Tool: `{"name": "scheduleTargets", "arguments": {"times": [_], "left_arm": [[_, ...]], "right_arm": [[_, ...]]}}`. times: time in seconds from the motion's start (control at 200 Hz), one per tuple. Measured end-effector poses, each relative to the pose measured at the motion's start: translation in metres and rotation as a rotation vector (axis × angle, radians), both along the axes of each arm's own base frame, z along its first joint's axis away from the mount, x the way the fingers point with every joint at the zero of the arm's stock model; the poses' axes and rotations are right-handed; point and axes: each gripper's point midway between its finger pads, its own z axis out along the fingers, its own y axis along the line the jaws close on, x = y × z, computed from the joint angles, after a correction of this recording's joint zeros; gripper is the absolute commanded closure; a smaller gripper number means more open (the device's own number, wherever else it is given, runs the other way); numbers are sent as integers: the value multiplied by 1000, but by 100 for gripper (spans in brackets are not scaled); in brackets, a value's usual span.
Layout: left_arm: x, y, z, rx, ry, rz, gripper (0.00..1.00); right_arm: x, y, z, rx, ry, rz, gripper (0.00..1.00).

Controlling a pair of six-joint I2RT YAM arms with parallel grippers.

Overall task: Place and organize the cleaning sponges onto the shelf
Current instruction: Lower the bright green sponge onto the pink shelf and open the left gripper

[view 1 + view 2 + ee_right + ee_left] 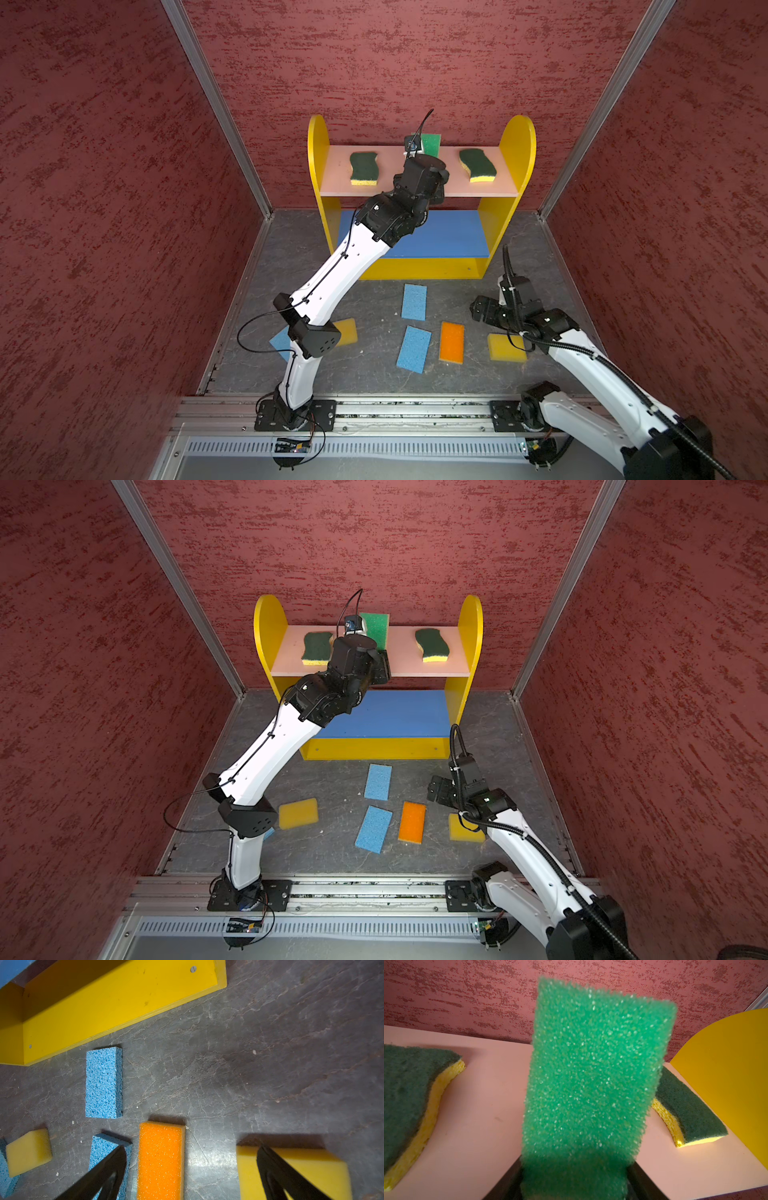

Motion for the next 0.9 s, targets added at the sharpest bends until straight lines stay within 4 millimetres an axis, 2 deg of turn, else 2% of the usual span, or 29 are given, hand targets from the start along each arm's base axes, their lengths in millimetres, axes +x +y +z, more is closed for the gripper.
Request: {"name": "scheduleTargets", "arguments": {"times": [0.13, 0.441, 0.897], "left_arm": [[3, -1, -8, 14, 15, 5, 34], [4, -1, -7, 8, 12, 6, 26], [7, 0, -5, -35, 18, 0, 23]], "right_arm": [[0, 0, 0, 0, 0, 0, 1], [0, 1, -1, 1, 4, 2, 1], [-1, 1, -5, -1, 15, 2, 1]]}}
